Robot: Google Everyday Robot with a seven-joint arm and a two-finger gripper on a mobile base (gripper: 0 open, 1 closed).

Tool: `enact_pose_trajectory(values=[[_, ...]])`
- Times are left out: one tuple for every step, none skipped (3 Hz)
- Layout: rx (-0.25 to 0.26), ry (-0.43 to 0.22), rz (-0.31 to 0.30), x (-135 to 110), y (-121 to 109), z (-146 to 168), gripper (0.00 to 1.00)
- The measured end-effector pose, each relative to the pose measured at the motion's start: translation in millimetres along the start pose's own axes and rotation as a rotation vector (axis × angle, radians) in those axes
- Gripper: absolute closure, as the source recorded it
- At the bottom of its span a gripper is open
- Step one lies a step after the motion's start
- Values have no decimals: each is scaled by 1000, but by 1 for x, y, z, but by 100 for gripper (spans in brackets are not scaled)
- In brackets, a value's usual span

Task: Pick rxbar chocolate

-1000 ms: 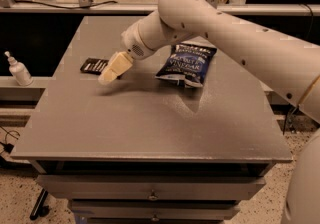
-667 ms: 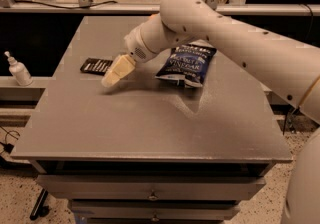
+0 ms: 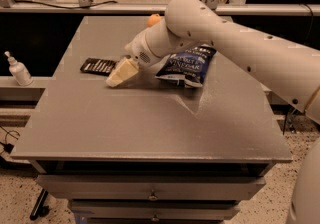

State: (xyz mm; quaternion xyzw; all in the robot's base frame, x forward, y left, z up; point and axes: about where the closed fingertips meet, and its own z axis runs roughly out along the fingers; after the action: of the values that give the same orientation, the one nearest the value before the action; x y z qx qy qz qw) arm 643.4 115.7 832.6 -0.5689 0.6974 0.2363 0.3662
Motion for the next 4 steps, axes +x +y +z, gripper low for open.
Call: enact_pose_trajectory(values=[[4,-2,7,4,-1,-1,43],[7,-6,5,3,-2,-1,64],[9,-12,-2,-2,-6,0,88],[5,-18,-21,-12,-12,4,100]])
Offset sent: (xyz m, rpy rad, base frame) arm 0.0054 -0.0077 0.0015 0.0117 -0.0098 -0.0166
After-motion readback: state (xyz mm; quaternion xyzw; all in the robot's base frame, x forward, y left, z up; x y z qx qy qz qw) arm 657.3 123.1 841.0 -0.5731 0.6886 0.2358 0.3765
